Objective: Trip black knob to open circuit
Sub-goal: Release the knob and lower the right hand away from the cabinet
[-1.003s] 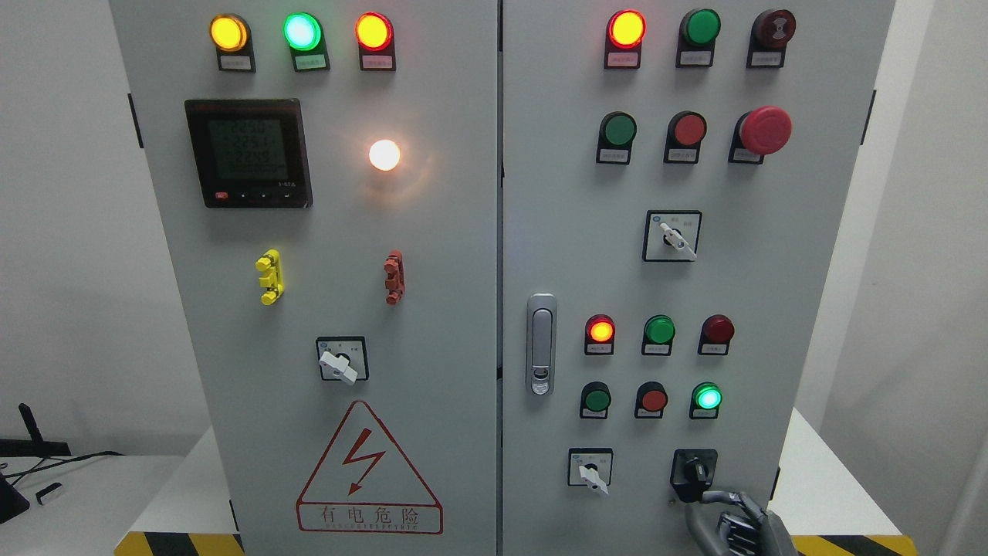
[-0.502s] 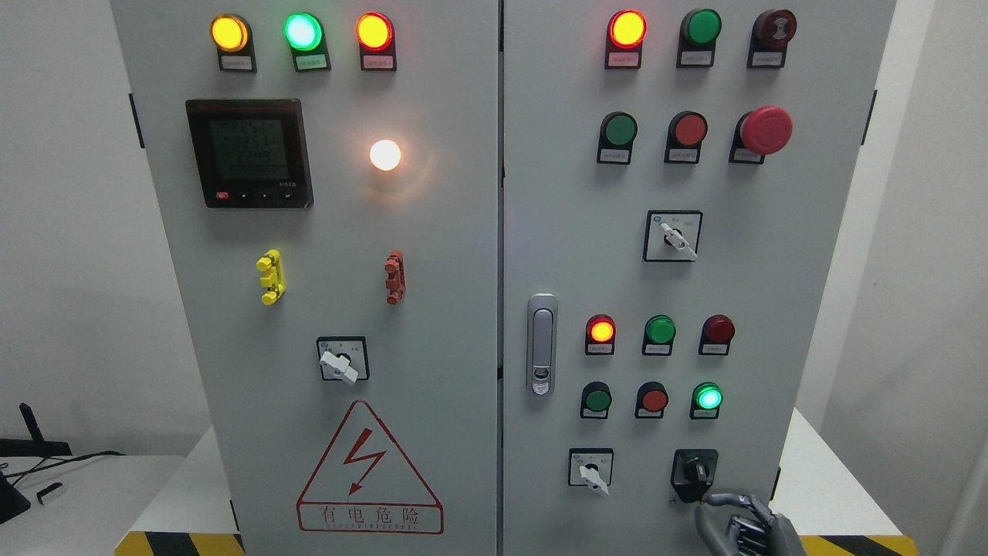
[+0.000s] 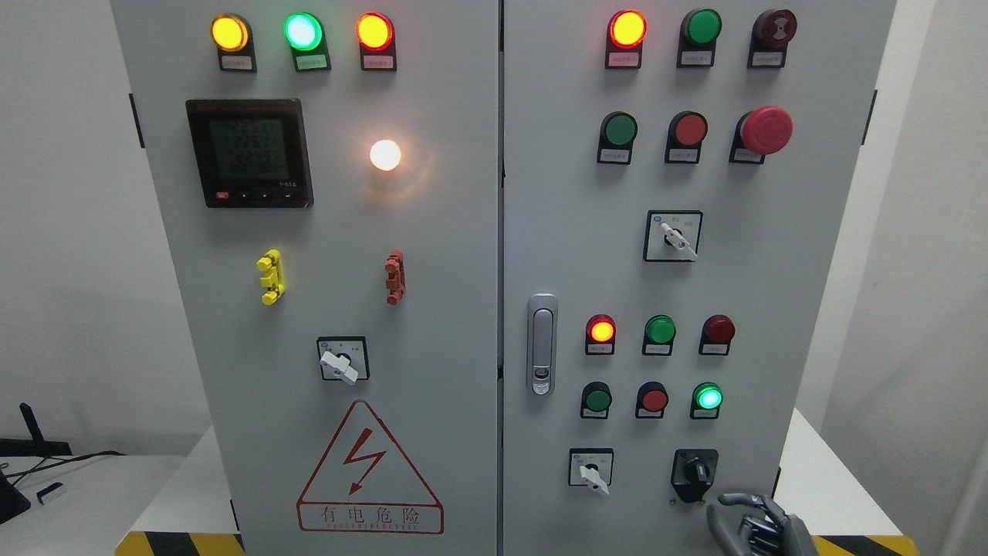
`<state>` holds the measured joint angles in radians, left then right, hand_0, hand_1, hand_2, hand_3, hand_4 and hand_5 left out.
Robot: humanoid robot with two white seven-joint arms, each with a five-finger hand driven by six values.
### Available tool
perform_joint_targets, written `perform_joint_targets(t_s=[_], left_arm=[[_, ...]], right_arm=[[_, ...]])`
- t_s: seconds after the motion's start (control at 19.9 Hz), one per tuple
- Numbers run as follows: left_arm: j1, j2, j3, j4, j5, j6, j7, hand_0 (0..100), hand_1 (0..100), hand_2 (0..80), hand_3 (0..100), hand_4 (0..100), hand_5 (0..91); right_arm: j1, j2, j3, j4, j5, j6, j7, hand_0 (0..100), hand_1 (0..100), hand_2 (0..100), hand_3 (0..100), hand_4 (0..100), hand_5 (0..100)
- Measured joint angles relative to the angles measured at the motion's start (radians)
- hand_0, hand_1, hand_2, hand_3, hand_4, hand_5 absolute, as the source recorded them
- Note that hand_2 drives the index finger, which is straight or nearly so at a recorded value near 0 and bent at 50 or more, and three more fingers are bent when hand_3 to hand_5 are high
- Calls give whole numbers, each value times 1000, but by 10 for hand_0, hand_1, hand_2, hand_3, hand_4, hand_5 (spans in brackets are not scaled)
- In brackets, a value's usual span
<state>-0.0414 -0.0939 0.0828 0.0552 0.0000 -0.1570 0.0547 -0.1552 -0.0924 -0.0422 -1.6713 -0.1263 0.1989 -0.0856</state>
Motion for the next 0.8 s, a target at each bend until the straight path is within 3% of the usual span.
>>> perform_joint_targets(t_s=[0.4, 0.55, 0.6, 0.65, 0.8], left_arm=[[0, 0, 0, 0, 0, 0, 0, 120, 389, 0, 0, 0, 0], [0, 0, 0, 0, 0, 0, 0, 120, 389, 0, 0, 0, 0], [0, 0, 0, 0, 0, 0, 0, 120, 389, 0, 0, 0, 0], [0, 0, 0, 0, 0, 0, 0, 120, 389, 0, 0, 0, 0], [0, 0, 0, 0, 0, 0, 0, 120, 389, 0, 0, 0, 0]], right_arm=[[10, 1, -14, -11, -4, 1, 4, 377, 632, 469, 1000, 934, 887], [32, 2, -24, -31, -11, 4, 2, 415, 496, 465, 860, 804, 832], [44, 1, -28, -41, -18, 4, 2, 402, 420, 436, 776, 726, 766], [58, -2, -30, -51, -32, 4, -1, 352, 335, 380, 660, 604, 625], [103, -13, -38, -83, -84, 5, 12, 186, 198, 286, 489, 420, 427]])
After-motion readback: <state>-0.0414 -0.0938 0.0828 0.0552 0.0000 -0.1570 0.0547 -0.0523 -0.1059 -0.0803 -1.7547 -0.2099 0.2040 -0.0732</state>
